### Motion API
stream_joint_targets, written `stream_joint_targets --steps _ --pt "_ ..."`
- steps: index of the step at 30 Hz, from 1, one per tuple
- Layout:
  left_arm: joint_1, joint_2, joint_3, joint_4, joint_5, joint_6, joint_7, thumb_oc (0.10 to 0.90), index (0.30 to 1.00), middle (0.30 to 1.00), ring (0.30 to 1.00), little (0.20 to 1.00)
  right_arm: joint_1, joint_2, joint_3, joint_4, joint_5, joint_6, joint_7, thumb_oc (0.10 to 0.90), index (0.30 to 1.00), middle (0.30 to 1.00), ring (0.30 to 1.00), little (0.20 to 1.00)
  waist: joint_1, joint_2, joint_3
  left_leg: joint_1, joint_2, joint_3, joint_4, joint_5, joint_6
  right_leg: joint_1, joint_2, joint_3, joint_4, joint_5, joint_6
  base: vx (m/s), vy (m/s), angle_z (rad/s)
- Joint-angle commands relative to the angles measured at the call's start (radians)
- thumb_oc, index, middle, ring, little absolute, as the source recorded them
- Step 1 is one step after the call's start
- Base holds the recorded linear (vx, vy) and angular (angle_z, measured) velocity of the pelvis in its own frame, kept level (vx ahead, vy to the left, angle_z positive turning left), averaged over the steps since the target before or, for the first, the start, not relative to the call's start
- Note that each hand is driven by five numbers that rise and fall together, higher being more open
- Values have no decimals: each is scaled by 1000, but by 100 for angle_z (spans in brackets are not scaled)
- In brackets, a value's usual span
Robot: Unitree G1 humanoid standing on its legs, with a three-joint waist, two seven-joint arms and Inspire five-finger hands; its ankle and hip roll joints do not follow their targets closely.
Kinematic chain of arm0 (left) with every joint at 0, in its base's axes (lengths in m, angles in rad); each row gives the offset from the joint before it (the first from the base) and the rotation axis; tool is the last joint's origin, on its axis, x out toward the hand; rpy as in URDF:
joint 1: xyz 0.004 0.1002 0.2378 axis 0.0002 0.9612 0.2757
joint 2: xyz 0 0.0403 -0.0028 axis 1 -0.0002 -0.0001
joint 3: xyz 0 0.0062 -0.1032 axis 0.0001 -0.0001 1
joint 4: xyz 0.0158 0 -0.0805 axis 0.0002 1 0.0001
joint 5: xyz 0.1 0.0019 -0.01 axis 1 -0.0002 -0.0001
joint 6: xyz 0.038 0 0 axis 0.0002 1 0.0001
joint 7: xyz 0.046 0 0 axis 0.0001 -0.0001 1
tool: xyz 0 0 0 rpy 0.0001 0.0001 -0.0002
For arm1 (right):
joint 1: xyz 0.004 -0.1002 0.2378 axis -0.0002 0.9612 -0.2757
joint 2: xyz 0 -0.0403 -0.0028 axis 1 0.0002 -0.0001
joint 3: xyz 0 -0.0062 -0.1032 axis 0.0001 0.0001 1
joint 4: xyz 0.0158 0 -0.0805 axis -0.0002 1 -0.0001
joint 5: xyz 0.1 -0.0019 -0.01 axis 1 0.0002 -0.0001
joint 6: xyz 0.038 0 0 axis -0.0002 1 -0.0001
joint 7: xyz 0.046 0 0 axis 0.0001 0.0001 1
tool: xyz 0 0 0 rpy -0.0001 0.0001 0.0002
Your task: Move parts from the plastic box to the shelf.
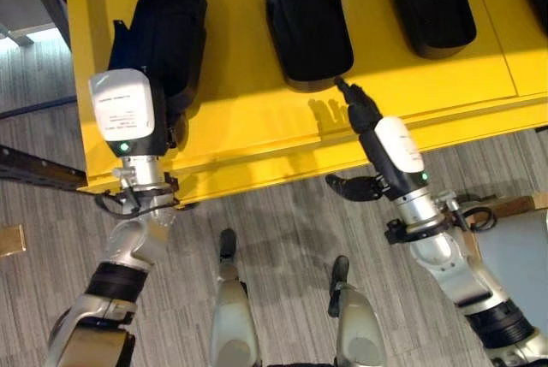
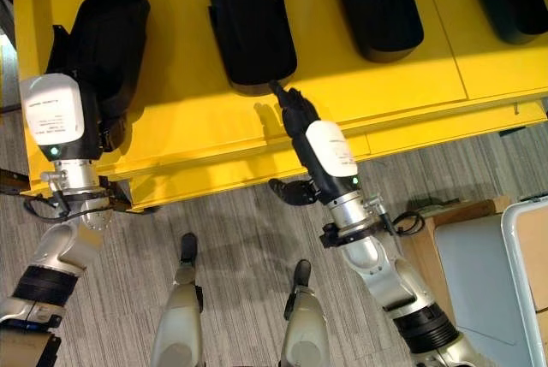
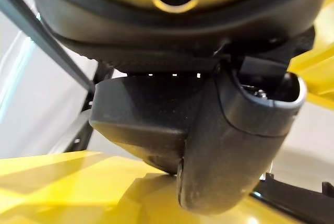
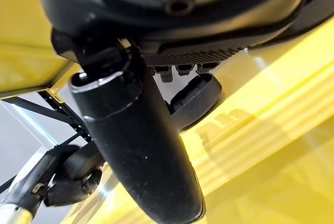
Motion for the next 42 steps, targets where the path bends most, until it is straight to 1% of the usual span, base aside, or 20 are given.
stream_joint_targets --steps 1,9,11,18,20,23,29,35,42 --pt "69 15 17 54 -4 49 -36 400 300 300 300 300 -47 -13 -77 -107 32 -55 -80 900 1000 1000 1000 1000 -15 -66 -139 114 64 81 17 -73 -8 12 -6 -25 10 18 -43 -38 10 -9" --pt "11 0 19 105 -35 74 -46 400 300 300 300 300 -40 -32 -67 -126 51 -60 -65 900 1000 1000 1000 1000 -31 -79 -113 120 69 94 28 -84 -12 8 -4 -11 17 18 -46 -7 -1 -5" --pt "6 -15 33 127 -65 84 -47 400 300 300 300 300 -34 -34 -65 -133 58 -61 -60 900 1000 1000 1000 1000 -34 -81 -110 123 70 95 33 -87 -13 10 -4 -8 17 18 -46 0 0 0" --pt "4 -25 67 148 -116 96 -36 400 300 300 300 300 -23 -47 -65 -143 66 -61 -48 900 1000 1000 1000 1000 -37 -90 -110 121 73 94 42 -92 -16 11 -3 -8 19 18 -46 0 0 0" --pt "15 -31 87 153 -140 100 -28 400 300 300 300 300 -18 -49 -66 -146 68 -60 -46 900 1000 1000 1000 1000 -34 -93 -110 122 74 93 42 -92 -17 13 -3 -8 18 18 -46 0 0 0" --pt "54 -43 143 167 -184 114 -4 400 300 300 300 300 -11 -55 -68 -151 73 -56 -39 900 1000 1000 1000 1000 -25 -100 -110 120 75 89 44 -91 -18 14 -1 -9 20 19 -48 0 0 0" --pt "114 -53 206 144 -208 125 22 400 300 300 300 300 -4 -62 -73 -150 74 -51 -30 900 1000 1000 1000 1000 -14 -110 -112 114 78 85 45 -90 -19 10 2 -11 25 19 -49 0 0 0" --pt "141 -60 233 138 -222 127 39 400 300 300 300 300 -1 -64 -71 -156 79 -50 -22 900 1000 1000 1000 1000 -6 -120 -117 107 80 84 48 -89 -19 8 5 -13 26 18 -51 0 0 0" --pt "180 -82 295 103 -286 113 79 400 300 300 300 300 9 -72 -79 -160 87 -46 -15 900 1000 1000 1000 1000 6 -131 -121 95 83 76 55 -91 -20 5 9 -15 27 19 -52 0 0 0"
